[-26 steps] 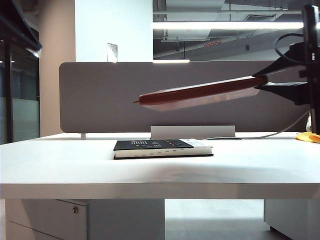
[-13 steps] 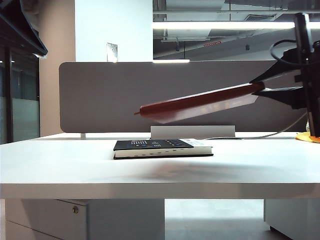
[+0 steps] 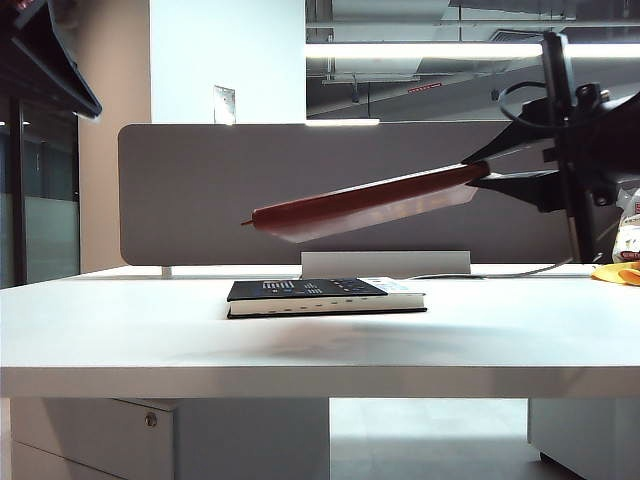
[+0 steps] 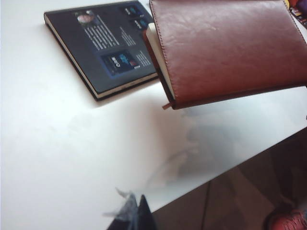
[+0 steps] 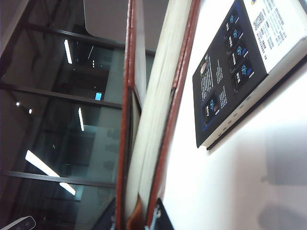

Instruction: Pick up the red book and place it on top of the black book.

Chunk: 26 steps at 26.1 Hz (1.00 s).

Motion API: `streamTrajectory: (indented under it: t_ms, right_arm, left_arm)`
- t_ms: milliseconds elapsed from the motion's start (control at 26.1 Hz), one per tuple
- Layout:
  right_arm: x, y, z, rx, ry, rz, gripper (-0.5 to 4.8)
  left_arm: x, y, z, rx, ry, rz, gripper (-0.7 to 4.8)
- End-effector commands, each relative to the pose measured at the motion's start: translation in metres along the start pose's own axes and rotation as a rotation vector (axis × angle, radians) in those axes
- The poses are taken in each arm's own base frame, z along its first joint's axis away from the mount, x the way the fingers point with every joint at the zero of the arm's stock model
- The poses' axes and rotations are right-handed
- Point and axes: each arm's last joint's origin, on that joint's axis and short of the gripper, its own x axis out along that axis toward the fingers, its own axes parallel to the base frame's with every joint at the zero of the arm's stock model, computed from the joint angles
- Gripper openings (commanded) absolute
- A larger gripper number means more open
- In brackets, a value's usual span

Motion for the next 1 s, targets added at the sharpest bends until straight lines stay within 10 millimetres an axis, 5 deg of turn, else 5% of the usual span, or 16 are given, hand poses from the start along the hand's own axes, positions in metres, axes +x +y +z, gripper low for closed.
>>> streamTrajectory:
  t_ms: [38,996]
  right_arm:
    - [0.006,0.012,0.006,-0.049,-0.015,0.076,-0.02]
    - [0.066,0.007,0.019,-0.039,0.064,0.062,-0.02]
  left_arm:
    - [0.002,0.001,0.003,0.005,-0.007,-0.008,-0.05]
    - [0.033,0.013,0.017,-0.014,0.012,-0.067,-0.05]
